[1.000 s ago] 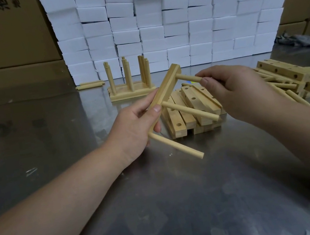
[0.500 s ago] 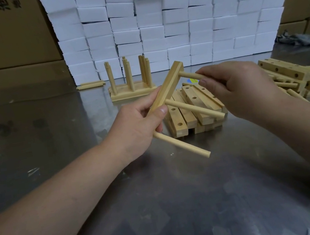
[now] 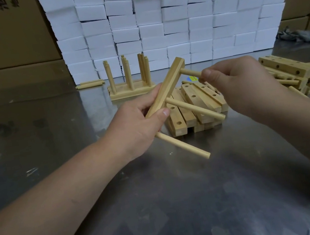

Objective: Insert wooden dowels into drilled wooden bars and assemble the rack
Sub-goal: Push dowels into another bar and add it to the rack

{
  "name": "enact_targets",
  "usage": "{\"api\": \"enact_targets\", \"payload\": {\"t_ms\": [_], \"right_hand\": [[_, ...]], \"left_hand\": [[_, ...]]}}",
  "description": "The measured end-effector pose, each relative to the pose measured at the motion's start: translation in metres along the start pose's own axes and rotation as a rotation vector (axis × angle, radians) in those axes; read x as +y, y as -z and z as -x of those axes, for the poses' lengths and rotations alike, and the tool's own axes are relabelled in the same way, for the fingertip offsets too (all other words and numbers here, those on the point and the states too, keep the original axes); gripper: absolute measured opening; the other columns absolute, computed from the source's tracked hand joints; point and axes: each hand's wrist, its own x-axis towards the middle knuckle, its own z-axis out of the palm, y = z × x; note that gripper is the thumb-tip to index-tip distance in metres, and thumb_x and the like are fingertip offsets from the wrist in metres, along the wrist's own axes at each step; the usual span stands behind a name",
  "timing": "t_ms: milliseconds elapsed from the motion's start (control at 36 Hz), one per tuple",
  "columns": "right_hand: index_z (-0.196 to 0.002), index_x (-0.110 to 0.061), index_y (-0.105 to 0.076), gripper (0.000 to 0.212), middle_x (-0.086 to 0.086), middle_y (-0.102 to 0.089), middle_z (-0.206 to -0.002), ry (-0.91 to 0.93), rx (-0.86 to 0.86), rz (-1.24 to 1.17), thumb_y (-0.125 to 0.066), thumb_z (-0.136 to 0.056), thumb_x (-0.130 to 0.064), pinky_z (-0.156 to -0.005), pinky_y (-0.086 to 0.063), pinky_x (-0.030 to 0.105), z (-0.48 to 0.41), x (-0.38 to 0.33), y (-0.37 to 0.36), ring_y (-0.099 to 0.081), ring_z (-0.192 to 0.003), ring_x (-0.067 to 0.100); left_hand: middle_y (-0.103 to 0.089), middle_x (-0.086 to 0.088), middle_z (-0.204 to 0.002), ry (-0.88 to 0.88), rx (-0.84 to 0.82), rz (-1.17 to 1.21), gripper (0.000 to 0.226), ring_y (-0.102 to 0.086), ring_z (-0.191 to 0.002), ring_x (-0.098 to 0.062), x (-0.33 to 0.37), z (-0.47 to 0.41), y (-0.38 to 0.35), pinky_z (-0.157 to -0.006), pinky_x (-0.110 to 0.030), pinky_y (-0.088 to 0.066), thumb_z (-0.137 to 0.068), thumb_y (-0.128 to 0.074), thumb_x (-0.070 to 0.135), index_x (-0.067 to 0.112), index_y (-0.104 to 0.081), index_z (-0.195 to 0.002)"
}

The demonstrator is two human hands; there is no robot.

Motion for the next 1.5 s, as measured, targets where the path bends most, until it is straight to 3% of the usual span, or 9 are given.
{"api": "enact_targets", "payload": {"t_ms": [167, 333, 528, 667, 750, 889, 1111, 1306, 1500], "right_hand": [[-0.061, -0.021, -0.066, 0.040, 0.001, -0.035, -0.048, -0.193, -0.039, -0.252, -0.049, -0.092, -0.040, -0.053, -0.032, 0.031, -0.003, -0.003, -0.001, -0.032, -0.045, 0.017], [-0.068, -0.015, -0.065, 0.036, -0.010, -0.030, -0.037, -0.277, -0.111, -0.394, -0.048, -0.094, -0.032, -0.044, -0.025, 0.026, -0.004, -0.007, 0.001, -0.025, -0.038, 0.012], [-0.080, -0.020, -0.069, 0.049, -0.008, -0.039, -0.043, -0.273, -0.083, -0.535, -0.034, -0.093, -0.051, -0.045, -0.026, 0.024, -0.007, -0.001, 0.002, -0.029, -0.039, 0.010], [-0.089, -0.028, -0.065, 0.046, -0.005, -0.056, -0.048, -0.203, 0.022, -0.601, -0.025, -0.091, -0.052, -0.050, -0.040, 0.022, -0.015, 0.004, 0.004, -0.044, -0.040, 0.010], [-0.094, -0.033, -0.063, 0.019, -0.012, -0.064, -0.064, -0.130, 0.029, -0.429, -0.046, -0.087, -0.031, -0.059, -0.048, 0.022, -0.013, 0.007, 0.003, -0.056, -0.054, 0.002], [-0.124, -0.048, -0.042, 0.054, -0.023, -0.055, -0.114, 0.127, -0.144, -0.227, -0.062, -0.077, -0.030, -0.090, -0.041, 0.021, 0.002, 0.008, -0.001, -0.053, -0.102, -0.006], [-0.076, -0.050, -0.058, 0.014, -0.031, -0.060, -0.079, 0.201, -0.246, -0.091, -0.067, -0.065, -0.051, -0.060, -0.037, 0.006, 0.002, 0.003, 0.001, -0.050, -0.075, -0.016], [-0.076, -0.039, -0.064, 0.009, -0.014, -0.063, -0.064, 0.098, -0.115, -0.227, -0.069, -0.069, -0.043, -0.058, -0.044, 0.017, -0.002, 0.011, -0.002, -0.052, -0.058, -0.001], [-0.105, -0.023, -0.068, 0.031, -0.003, -0.067, -0.081, 0.008, 0.016, -0.202, -0.065, -0.080, -0.040, -0.062, -0.044, 0.019, -0.004, 0.013, -0.004, -0.057, -0.069, 0.004]], "left_hand": [[-0.055, 0.039, -0.065, -0.041, -0.001, 0.009, 0.050, -0.054, -0.064, 0.011, 0.001, -0.001, 0.001, -0.056, -0.007, -0.044, -0.088, -0.059, 0.021, 0.052, -0.041, -0.123], [-0.056, 0.037, -0.065, -0.054, 0.011, 0.008, 0.050, -0.054, -0.064, 0.009, 0.001, 0.000, 0.001, -0.056, -0.006, -0.044, -0.089, -0.058, 0.022, 0.063, -0.036, -0.106], [-0.063, 0.018, -0.064, -0.022, 0.070, -0.018, 0.041, -0.054, -0.059, 0.006, 0.000, -0.003, 0.001, -0.046, -0.008, -0.040, -0.093, -0.052, 0.025, 0.050, -0.046, -0.124], [-0.068, 0.003, -0.075, 0.205, 0.146, 0.316, 0.023, -0.046, -0.050, -0.009, -0.001, -0.009, 0.015, -0.037, -0.018, -0.033, -0.095, -0.049, 0.021, 0.035, -0.067, -0.097], [-0.067, -0.005, -0.081, 0.384, -0.022, 0.660, 0.024, -0.036, -0.034, -0.007, 0.000, -0.012, 0.028, -0.036, -0.015, -0.030, -0.088, -0.050, 0.027, 0.017, -0.065, -0.105], [-0.065, -0.007, -0.075, 0.546, -0.378, 0.831, 0.026, -0.035, -0.029, -0.005, 0.001, -0.010, 0.038, -0.034, -0.013, -0.029, -0.078, -0.052, 0.028, 0.012, -0.068, -0.092], [-0.069, -0.011, -0.086, 0.629, -0.639, 0.971, 0.028, -0.042, -0.031, -0.003, 0.000, -0.008, 0.044, -0.035, -0.014, -0.033, -0.071, -0.074, 0.030, 0.006, -0.073, -0.084], [-0.062, -0.006, -0.063, 0.453, 0.120, 0.804, 0.051, -0.052, -0.040, -0.013, -0.006, -0.018, 0.035, -0.040, -0.019, -0.045, -0.097, -0.032, 0.031, 0.002, -0.071, -0.083], [-0.074, -0.004, -0.091, 0.197, 0.182, 0.659, 0.018, -0.070, -0.088, -0.018, -0.008, -0.014, 0.028, -0.075, -0.022, -0.055, -0.081, -0.062, 0.013, 0.017, -0.060, -0.099]]}}
